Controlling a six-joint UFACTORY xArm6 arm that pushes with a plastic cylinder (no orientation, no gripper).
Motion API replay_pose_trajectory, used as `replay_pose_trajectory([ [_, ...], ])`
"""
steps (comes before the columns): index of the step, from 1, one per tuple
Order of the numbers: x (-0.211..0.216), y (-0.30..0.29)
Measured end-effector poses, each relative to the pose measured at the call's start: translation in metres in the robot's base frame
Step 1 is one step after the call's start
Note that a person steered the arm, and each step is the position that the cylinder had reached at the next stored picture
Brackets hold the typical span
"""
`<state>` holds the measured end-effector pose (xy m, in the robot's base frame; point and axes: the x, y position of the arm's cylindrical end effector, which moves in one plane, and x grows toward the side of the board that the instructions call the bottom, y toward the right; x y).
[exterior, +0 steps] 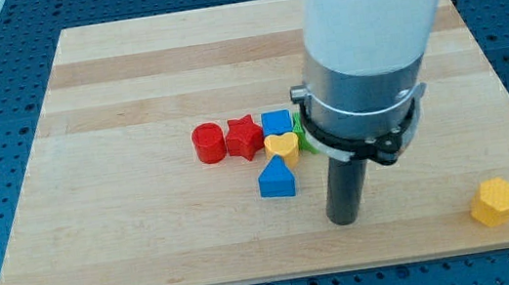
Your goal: Push the triangle below the green star
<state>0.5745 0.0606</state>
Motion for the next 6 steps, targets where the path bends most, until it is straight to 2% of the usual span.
replay_pose_trajectory([
  [1, 0.002, -0.004],
  [4, 0.007, -0.085],
  [6, 0.007, -0.099],
])
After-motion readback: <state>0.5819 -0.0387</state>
